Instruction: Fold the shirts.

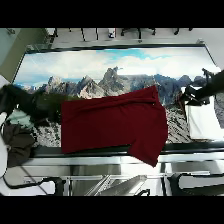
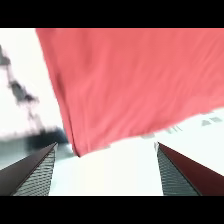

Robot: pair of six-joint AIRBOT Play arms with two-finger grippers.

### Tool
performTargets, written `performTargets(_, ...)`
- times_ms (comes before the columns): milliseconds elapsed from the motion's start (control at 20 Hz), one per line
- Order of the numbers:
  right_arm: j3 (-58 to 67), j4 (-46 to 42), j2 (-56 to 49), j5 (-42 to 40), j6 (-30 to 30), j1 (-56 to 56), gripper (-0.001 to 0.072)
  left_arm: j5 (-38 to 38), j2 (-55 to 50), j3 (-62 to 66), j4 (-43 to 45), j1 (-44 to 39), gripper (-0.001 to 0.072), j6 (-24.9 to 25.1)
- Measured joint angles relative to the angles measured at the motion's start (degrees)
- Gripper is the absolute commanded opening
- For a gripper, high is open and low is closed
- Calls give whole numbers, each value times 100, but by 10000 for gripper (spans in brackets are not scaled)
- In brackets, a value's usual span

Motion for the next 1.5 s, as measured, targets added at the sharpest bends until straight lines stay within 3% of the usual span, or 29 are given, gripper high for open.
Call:
performTargets(350,-1276,1375,275,310,-977,-835,460,-1126,1167,-2651,-450,413,676,-205)
performTargets(650,-1427,1606,299,234,-1268,-918,460,-1912,1200,-3215,-647,461,676,-223)
performTargets(850,-1464,1639,306,111,-1353,-933,460,-1902,874,-3268,-785,466,656,-267)
performTargets(900,-1504,1646,315,94,-1370,-933,460,-1923,774,-3274,-863,463,571,-262)
performTargets(1000,-1698,1655,354,72,-1390,-933,460,-2111,579,-3296,-1051,459,21,-155)
performTargets(1150,-2205,1624,457,57,-1368,-981,460,-2317,378,-3180,-1300,455,16,42)
performTargets(1500,-3672,1154,706,498,-516,-1001,458,-2273,260,-2579,-1268,459,16,166)
